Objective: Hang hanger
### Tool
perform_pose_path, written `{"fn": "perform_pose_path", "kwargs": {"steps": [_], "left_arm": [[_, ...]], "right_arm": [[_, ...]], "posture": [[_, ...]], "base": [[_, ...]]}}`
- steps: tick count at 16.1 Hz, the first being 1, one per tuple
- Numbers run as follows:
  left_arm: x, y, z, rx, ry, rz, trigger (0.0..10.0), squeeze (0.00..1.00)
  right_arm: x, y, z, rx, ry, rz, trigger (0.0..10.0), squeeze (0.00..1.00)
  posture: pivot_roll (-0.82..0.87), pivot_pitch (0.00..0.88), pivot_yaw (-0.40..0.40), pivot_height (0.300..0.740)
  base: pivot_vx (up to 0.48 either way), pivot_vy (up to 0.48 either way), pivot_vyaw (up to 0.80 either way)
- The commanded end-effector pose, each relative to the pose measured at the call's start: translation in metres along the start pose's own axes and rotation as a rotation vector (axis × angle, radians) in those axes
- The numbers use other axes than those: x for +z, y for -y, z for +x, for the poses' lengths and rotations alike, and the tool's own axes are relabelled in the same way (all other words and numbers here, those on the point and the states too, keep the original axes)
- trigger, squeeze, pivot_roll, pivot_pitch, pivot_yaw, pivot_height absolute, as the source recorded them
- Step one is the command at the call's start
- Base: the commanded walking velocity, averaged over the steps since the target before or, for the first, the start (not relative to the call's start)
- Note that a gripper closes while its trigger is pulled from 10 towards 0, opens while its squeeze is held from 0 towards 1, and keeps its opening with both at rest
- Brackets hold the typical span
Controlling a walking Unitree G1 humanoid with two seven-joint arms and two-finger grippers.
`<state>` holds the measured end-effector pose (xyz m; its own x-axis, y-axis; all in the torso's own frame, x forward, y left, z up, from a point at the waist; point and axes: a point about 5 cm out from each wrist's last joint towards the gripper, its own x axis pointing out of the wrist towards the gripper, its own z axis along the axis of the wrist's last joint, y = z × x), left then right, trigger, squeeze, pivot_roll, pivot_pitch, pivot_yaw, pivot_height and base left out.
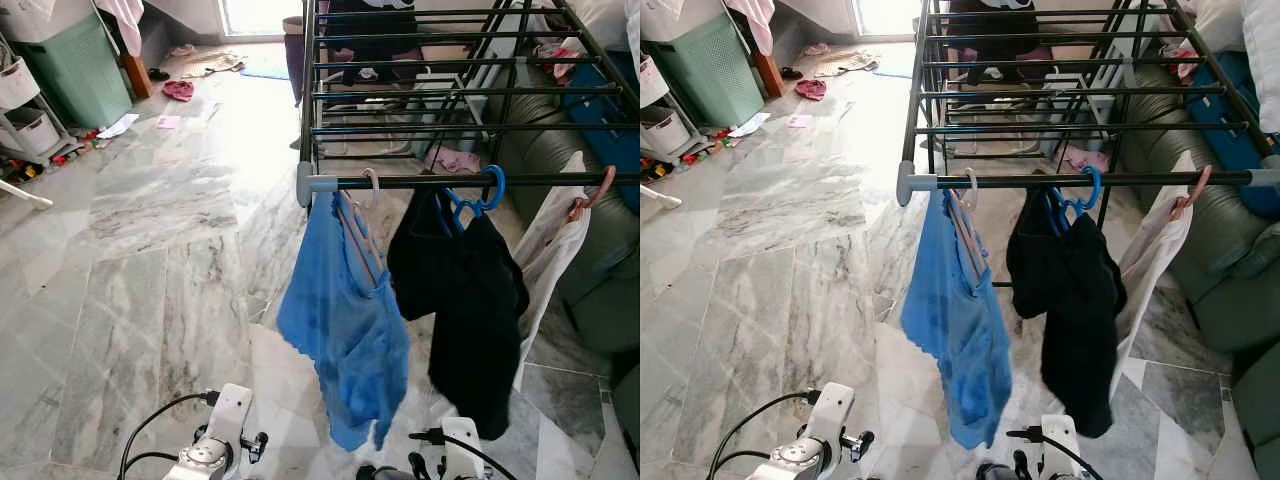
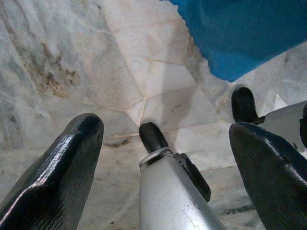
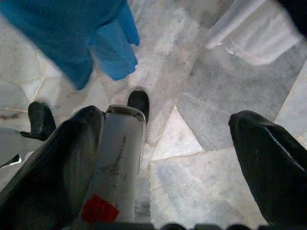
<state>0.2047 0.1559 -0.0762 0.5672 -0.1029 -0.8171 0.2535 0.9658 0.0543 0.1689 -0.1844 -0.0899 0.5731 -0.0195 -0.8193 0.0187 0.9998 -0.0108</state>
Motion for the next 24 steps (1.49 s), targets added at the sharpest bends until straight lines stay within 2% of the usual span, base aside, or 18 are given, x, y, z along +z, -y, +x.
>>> {"fn": "perform_pose_path", "kwargs": {"steps": [1, 6, 7, 10, 13, 15, 20, 24], "left_arm": [[-0.008, 0.000, -0.001, 0.010, -0.028, 0.007, 10.0, 0.00], [-0.011, 0.001, -0.001, 0.020, -0.040, 0.002, 10.0, 0.00], [-0.012, 0.000, -0.001, 0.023, -0.042, 0.005, 10.0, 0.00], [-0.007, -0.004, -0.001, 0.062, -0.029, -0.066, 10.0, 0.00], [-0.007, -0.002, -0.001, 0.068, -0.023, -0.083, 10.0, 0.00], [-0.006, -0.022, -0.003, 0.097, -0.017, -0.103, 10.0, 0.00], [-0.012, -0.044, -0.009, 0.137, -0.025, -0.125, 10.0, 0.00], [-0.007, -0.042, -0.007, 0.135, -0.017, -0.115, 10.0, 0.00]], "right_arm": [[-0.009, 0.000, -0.002, -0.001, -0.034, -0.001, 10.0, 0.00], [-0.009, 0.001, -0.001, 0.010, -0.039, -0.026, 10.0, 0.00], [-0.008, 0.000, -0.001, 0.013, -0.031, -0.006, 10.0, 0.00], [0.014, -0.004, 0.003, 0.026, 0.041, 0.032, 10.0, 0.00], [0.035, -0.008, 0.006, 0.050, 0.082, -0.021, 10.0, 0.00], [0.043, -0.014, 0.008, 0.072, 0.097, -0.037, 10.0, 0.00], [0.044, -0.024, 0.008, 0.092, 0.097, -0.028, 10.0, 0.00], [0.041, -0.022, 0.008, 0.079, 0.091, -0.018, 10.0, 0.00]], "posture": [[-0.19, 0.094, 0.027, 0.740], [-0.18, 0.091, 0.023, 0.740], [-0.18, 0.093, 0.019, 0.740], [-0.18, 0.072, 0.002, 0.740], [-0.16, 0.050, -0.023, 0.740], [-0.15, 0.045, -0.030, 0.740], [-0.14, 0.041, -0.022, 0.740], [-0.14, 0.041, -0.016, 0.740]], "base": [[0.000, 0.000, 0.00], [0.000, 0.000, 0.00], [0.000, 0.000, 0.00], [0.000, 0.000, 0.00], [0.000, 0.000, 0.00], [0.000, 0.000, 0.00], [0.000, 0.000, 0.00], [0.000, 0.000, 0.00]]}}
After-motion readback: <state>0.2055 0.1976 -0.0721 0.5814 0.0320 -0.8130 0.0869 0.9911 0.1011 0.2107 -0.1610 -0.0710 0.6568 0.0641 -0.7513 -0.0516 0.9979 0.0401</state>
